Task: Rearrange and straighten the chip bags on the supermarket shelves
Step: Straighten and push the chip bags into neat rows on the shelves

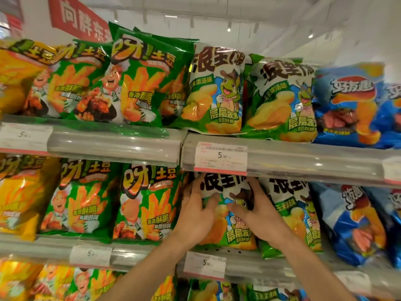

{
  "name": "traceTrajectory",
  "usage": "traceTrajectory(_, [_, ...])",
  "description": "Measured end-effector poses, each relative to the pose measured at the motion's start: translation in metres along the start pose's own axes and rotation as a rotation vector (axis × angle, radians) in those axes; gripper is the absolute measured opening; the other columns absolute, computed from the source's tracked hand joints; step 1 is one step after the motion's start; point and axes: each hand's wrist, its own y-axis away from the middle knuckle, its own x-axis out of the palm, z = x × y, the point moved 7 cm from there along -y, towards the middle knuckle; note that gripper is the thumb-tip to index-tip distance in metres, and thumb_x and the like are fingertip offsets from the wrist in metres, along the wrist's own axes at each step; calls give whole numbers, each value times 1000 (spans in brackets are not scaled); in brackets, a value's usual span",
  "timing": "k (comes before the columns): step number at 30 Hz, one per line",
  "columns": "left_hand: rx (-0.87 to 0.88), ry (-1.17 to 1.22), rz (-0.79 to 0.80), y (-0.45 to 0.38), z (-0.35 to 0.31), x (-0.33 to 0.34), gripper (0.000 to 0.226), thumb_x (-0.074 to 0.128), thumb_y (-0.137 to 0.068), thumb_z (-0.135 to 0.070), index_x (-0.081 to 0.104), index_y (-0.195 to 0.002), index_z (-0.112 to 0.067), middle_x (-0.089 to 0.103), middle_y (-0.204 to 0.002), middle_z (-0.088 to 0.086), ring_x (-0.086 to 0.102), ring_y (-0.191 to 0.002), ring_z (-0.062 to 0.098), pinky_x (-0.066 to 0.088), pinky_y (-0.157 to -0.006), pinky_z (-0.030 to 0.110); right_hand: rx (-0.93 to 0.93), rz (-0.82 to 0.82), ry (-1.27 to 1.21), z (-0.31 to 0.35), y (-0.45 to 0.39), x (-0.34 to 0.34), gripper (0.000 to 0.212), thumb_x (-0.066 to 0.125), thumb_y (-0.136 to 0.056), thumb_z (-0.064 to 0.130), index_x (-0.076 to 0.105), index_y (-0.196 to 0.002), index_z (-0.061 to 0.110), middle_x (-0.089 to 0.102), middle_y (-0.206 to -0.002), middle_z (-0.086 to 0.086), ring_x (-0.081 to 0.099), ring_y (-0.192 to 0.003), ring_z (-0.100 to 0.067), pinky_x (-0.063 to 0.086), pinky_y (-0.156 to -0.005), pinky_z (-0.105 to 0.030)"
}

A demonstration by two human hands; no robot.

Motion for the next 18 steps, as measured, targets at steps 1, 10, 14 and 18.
traceTrajectory(1, [19, 13, 0, -2, -1, 1, 60, 54, -100, -34, 23, -150, -44, 34, -140, -17, 31, -130, 1, 25, -106, 20, -10, -4, -3, 1, 2, -1, 88, 77, -85, 28, 21, -152, 42, 38, -152, 16, 37, -139, -6, 32, -118, -37])
traceTrajectory(10, [47, -22, -38, -9, 9, 6, 61, 43, -100, -49, 16, -154, -43, 22, -162, -3, 21, -149, 15, 20, -114, 29, -16, 41, 23, 1, 3, 2, 96, 75, -85, 32, 9, -151, 51, 24, -158, 20, 29, -143, -4, 28, -120, -37])
traceTrajectory(14, [48, -29, -18, -11, 9, 9, 60, 42, -101, -46, 13, -154, -44, 14, -164, -4, 18, -149, 14, 14, -110, 22, 13, 45, 34, 2, 1, 4, 96, 74, -87, 31, 7, -152, 49, 22, -160, 18, 26, -144, -3, 25, -120, -34])
traceTrajectory(18, [85, -79, -15, -13, 7, 7, 60, 42, -103, -43, 15, -156, -38, 18, -163, -8, 22, -142, 1, 15, -109, 16, 27, 55, 100, 5, -1, 6, 93, 72, -90, 28, 7, -154, 44, 28, -157, 9, 34, -137, -6, 28, -112, -24])
